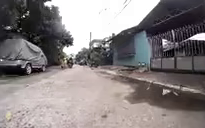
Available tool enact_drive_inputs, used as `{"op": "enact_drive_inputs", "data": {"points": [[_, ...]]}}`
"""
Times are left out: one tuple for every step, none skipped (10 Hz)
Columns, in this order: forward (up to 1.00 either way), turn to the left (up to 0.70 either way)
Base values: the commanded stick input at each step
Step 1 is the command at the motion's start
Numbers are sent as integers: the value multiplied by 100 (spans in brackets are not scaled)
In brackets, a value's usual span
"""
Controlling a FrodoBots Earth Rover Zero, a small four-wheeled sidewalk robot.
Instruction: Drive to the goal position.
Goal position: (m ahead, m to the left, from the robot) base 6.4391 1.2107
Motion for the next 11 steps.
{"op": "enact_drive_inputs", "data": {"points": [[100, 0], [100, 0], [100, 0], [100, 0], [100, 0], [100, 0], [100, 0], [100, 0], [100, 0], [100, 0], [100, 0]]}}
